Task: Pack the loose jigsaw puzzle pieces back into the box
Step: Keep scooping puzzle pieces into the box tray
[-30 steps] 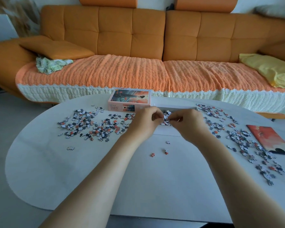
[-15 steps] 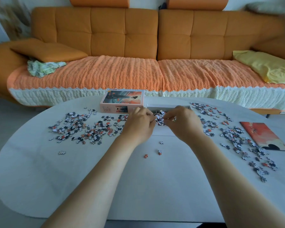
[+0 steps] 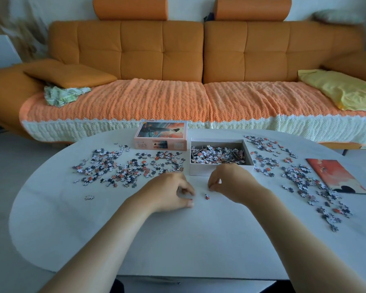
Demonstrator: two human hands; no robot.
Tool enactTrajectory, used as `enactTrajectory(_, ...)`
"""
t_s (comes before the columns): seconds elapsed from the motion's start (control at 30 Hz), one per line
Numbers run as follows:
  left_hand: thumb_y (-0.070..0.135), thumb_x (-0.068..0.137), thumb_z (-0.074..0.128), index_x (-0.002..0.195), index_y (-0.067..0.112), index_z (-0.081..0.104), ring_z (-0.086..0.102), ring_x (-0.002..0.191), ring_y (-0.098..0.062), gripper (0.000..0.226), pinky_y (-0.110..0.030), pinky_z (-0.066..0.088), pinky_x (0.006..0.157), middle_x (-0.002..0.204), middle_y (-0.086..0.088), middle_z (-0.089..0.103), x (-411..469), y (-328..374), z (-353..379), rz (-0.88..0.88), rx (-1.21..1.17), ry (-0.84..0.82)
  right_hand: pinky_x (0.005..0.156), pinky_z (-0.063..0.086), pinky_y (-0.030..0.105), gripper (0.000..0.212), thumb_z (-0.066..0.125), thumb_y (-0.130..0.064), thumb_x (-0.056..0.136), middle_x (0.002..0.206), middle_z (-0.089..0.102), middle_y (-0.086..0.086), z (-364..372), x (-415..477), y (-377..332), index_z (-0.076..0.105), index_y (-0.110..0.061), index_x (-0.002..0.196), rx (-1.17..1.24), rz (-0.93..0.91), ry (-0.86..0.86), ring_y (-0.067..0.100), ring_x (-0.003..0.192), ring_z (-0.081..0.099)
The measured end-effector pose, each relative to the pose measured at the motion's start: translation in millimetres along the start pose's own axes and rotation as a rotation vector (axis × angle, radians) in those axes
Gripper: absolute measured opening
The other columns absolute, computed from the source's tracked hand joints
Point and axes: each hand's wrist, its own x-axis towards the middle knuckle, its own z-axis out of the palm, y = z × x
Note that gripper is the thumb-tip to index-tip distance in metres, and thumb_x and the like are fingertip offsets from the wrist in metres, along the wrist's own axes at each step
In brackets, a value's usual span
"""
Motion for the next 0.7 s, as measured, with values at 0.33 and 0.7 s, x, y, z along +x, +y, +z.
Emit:
enactTrajectory(0.33,0.032,0.079,0.076,0.082,0.03,0.067,0.056,0.075,0.001,0.009,-0.017,0.044,0.063,0.081,0.017,0.063,-2,5,3,-0.027,-0.097,0.006,0.076,0.053,0.028,0.025,0.062,-0.026,0.087,0.09,0.067,-0.018,-8,-15,-10,0.071,-0.045,0.102,0.023,-0.109,-0.113,0.003,0.082,0.058)
enactTrajectory(0.7,0.03,0.082,0.072,0.091,0.033,0.068,0.058,0.074,-0.001,0.01,-0.024,0.049,0.068,0.083,0.017,0.063,13,13,6,-0.019,-0.128,0.131,0.069,0.055,0.026,0.005,0.074,-0.027,0.08,0.081,0.068,-0.011,-10,-9,-7,0.071,-0.031,0.077,0.135,-0.065,-0.13,0.009,0.074,0.062)
